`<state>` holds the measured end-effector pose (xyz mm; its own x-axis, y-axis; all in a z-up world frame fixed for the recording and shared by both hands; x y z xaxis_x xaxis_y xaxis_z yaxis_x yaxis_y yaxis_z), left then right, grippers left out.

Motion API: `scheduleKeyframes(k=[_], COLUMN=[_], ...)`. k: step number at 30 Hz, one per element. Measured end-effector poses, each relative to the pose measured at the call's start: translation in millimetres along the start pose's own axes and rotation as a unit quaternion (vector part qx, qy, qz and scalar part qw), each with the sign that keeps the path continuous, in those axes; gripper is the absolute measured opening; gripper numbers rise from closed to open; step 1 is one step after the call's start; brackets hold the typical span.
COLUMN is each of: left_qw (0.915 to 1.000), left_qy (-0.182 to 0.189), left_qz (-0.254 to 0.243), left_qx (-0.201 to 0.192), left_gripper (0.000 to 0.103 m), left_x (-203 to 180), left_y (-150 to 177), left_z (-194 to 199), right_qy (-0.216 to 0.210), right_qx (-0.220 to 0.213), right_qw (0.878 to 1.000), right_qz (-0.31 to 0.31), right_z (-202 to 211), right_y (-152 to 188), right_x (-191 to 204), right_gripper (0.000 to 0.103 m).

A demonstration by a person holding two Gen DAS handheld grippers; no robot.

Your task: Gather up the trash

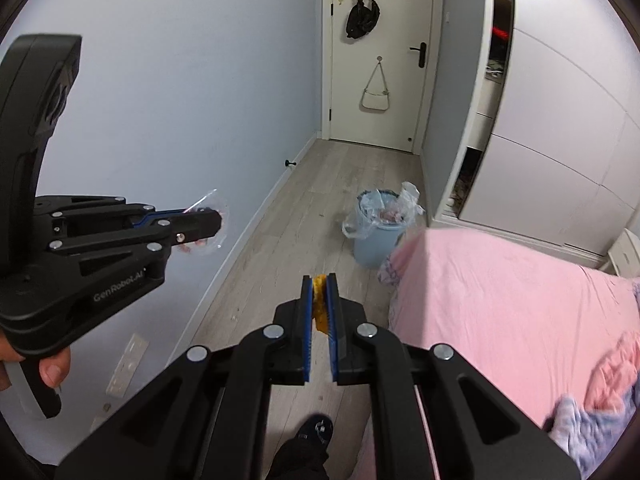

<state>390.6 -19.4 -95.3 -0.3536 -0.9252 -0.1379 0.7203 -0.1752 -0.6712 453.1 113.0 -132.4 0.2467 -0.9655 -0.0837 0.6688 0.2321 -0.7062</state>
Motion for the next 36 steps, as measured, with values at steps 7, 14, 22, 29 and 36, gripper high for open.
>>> scheduleKeyframes(k=[7, 14, 22, 29, 36], left_qw=[0.9992, 0.9990, 1.0000, 0.9985, 0.9969], left_qy=[-0.029, -0.029, 0.005, 0.032, 0.050], left_qz=[0.014, 0.030, 0.002, -0.040, -0.035], left_qx=[-0.022, -0.017, -0.005, 0.019, 0.051], left_gripper=[0.000, 0.000, 0.000, 0.000, 0.000], left_x=[6.7, 35.1, 78.2, 107.9, 109.4], left_y=[-103.0, -172.5, -259.4, -343.8, -401.1], left_z=[-53.6, -117.7, -224.6, -308.3, -397.3], right_qy=[-0.031, -0.040, -0.012, 0.023, 0.036], right_qx=[-0.024, -0.021, 0.007, 0.012, 0.034], right_qw=[0.998, 0.998, 1.000, 0.999, 0.997], right_qz=[0.047, 0.046, 0.019, -0.036, -0.059], right_z=[-62.7, -125.3, -223.3, -281.3, -338.9], right_y=[-86.2, -138.2, -204.8, -262.4, -285.9], right_x=[-56.2, -87.6, -114.6, -152.7, -199.4], right_gripper=[0.008, 0.008, 0.008, 0.008, 0.008])
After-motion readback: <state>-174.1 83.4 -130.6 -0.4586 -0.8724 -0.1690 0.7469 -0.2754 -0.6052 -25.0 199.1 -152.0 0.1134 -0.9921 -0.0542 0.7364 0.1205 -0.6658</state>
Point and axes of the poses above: each gripper's, at about its wrist camera, not at the fingertips, and z roughly against the way its jaws point, x to its left, y to its underside, the point moved 2 cm from there along -z, roughly the way its jaws point, and after that the axes turned 8 degrees about z, right-handed, at the moved point
